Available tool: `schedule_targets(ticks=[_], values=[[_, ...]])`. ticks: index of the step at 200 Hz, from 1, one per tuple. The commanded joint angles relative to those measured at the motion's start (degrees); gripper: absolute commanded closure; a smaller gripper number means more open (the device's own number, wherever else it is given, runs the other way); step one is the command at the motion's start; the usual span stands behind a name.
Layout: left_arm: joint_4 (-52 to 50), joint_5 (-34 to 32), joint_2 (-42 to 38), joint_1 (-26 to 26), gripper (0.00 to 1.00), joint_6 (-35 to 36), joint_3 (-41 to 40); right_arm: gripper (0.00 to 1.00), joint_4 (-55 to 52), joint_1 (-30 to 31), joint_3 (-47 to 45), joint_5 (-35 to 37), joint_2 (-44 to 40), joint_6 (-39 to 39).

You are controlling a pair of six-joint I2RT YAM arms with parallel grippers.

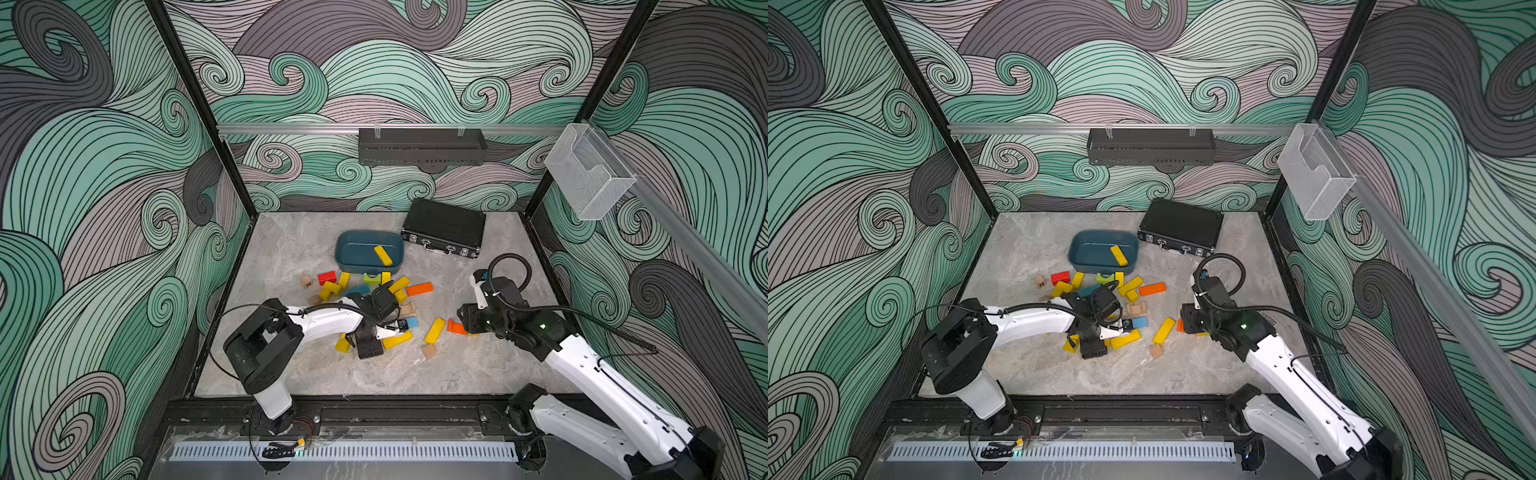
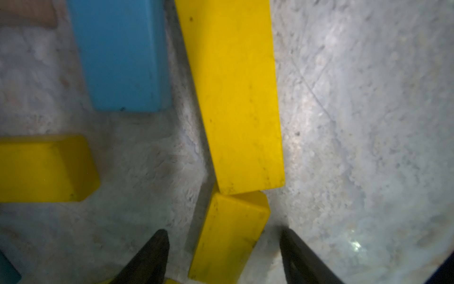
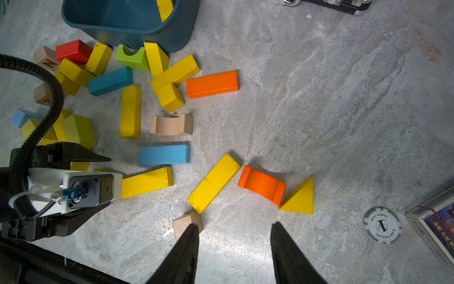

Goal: Pick out the yellow building blocks
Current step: Pick up the building block from the center of the board.

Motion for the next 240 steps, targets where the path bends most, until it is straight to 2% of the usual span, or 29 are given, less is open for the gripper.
schedule_targets(ticks=[1, 22, 62, 77, 125, 139, 149, 189, 214, 240], values=[[1.9, -1.0, 1.1, -0.4, 0.30, -0.5, 0.3, 0.50, -0.6, 0.4, -0.6, 0.3, -1.4, 0.6], [1.9, -1.3, 2.4, -0.6, 0.34, -0.1, 0.7, 0.50, -0.7, 0.4, -0.8, 0.6, -1.7, 0.5], [1.5, -0.9, 4.5, -0.5, 0.54, 0.0, 1.4, 0.50, -0.7, 0.3, -0.8, 0.6, -1.4, 0.0], [1.6, -1.1, 5.0, -0.5, 0.57, -0.2, 1.3, 0.50, -0.8, 0.3, -0.7, 0.5, -1.1, 0.0], [0.9, -1.9, 4.7, -0.6, 0.88, -0.5, 1.8, 0.49, -0.6, 0.2, -1.0, 1.0, -0.6, -0.3], [-0.1, -1.9, 4.2, -0.5, 0.91, -0.8, 2.2, 0.49, -0.6, 0.3, -1.3, 1.0, -0.6, -0.3], [-1.3, -1.9, 3.7, -0.6, 0.97, -1.1, 2.7, 0.49, -0.6, 0.3, -1.5, 1.3, -0.6, -0.2], [-7.4, -3.1, -2.5, 0.3, 0.97, -3.3, 7.2, 0.49, -0.6, 0.2, -1.9, 2.0, -0.7, -0.2], [-12.0, -2.6, -5.5, 3.5, 0.96, -4.0, 14.5, 0.48, -0.5, 0.2, -2.1, 1.6, -0.1, -0.3], [-14.0, -1.9, -5.2, 8.1, 0.95, -3.9, 23.2, 0.48, -0.1, 0.3, -2.2, 1.0, 0.2, -0.5]])
